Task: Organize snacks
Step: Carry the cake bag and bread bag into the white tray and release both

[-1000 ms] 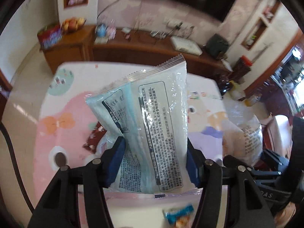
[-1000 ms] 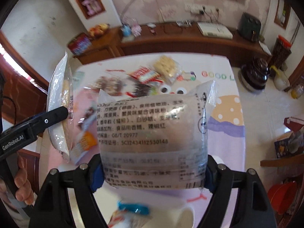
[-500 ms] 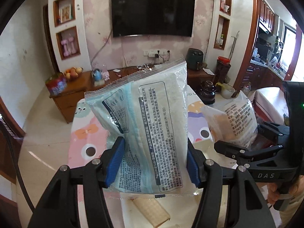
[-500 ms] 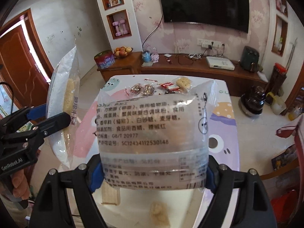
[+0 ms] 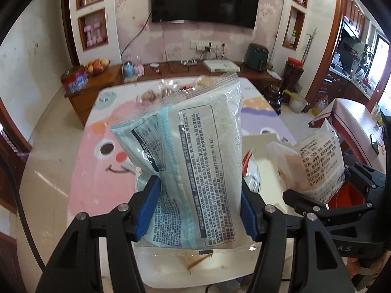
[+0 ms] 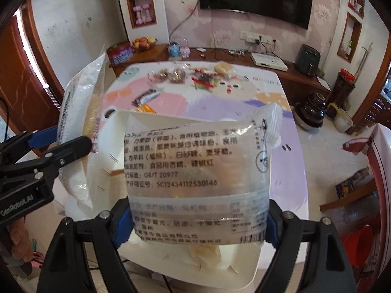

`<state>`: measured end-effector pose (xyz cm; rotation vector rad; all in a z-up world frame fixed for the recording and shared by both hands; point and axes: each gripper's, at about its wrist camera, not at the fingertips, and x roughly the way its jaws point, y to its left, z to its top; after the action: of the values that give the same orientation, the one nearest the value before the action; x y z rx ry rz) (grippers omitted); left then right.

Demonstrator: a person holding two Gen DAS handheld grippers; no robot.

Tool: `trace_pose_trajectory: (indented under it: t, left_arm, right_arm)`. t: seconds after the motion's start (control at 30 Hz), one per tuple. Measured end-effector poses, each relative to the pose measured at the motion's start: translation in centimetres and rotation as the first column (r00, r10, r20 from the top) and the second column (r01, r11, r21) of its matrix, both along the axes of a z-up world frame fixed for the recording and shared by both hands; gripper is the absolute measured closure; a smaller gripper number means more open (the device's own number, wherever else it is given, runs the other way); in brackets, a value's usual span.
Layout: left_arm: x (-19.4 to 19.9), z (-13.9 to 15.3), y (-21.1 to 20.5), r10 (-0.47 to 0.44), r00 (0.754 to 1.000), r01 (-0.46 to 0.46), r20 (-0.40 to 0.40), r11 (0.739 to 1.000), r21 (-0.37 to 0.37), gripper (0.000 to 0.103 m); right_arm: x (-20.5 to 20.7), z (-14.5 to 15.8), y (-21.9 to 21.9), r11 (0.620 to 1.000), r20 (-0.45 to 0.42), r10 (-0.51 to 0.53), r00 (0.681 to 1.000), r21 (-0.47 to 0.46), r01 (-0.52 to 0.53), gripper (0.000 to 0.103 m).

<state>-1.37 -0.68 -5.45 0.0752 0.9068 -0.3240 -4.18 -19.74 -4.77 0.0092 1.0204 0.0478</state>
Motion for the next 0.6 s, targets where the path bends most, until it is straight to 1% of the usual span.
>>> trace_pose_trajectory:
  t: [0.1,0.2,0.3,0.37,0.43,0.47,0.53,0.57,0.6]
  left_arm:
    - [0.1,-1.1,-0.3,0.004,1.000,-0.004,-0.022,1.000,0.030,0.043]
    - [0.0,-1.5,-0.5,0.004,0.999,-0.003,-0.042,1.000,0.029,0.043]
    - [0.2,-1.6,-0.4,0.014,0.999,-0.013,-0.045,0.999,0.036,0.041]
    - [0.3,-1.7,-0.5,0.027,0.999,-0.025,-0.041,0.999,0.043,0.033]
    - [0.3,-1.5,-0.3,0.029,0.999,-0.028,-0.033,0.999,0.032,0.028]
    - [0.2,-1.4,-0.2,0.025,0.999,-0.025,-0.028,0.999,0.024,0.018]
    - [0.0,-1.0,-0.1,0.024,1.000,-0.024,-0.009,1.000,0.010,0.004]
    - [-0.2,-0.8,0.0,0.025,1.000,-0.025,0.004,1.000,0.004,0.003]
    - [-0.3,-0.6,0.0,0.024,1.000,-0.024,0.016,1.000,-0.001,0.003]
  right_arm:
    - [0.2,-1.1,0.0,1.000,-0.031,-0.010,0.999,-0.005,0.009,0.018]
    - [0.4,-1.6,0.0,1.000,-0.048,-0.013,0.999,0.001,0.013,0.018]
    - [0.6,-2.0,0.0,1.000,-0.063,-0.024,0.998,0.001,0.024,0.017]
    - [0.7,-2.4,-0.2,0.999,-0.075,-0.032,0.997,0.010,0.033,0.014]
    - [0.7,-2.6,-0.3,0.999,-0.074,-0.045,0.996,0.005,0.045,0.010]
    - [0.6,-2.4,-0.3,0.998,-0.061,-0.057,0.997,-0.009,0.056,0.008]
    - [0.5,-1.8,-0.6,0.997,-0.021,-0.076,0.997,-0.023,0.075,0.005]
    - [0.5,-1.5,-0.6,0.996,-0.002,-0.085,0.996,-0.026,0.085,0.002]
    - [0.4,-1.2,-0.7,0.996,0.018,-0.090,0.996,-0.026,0.091,0.002]
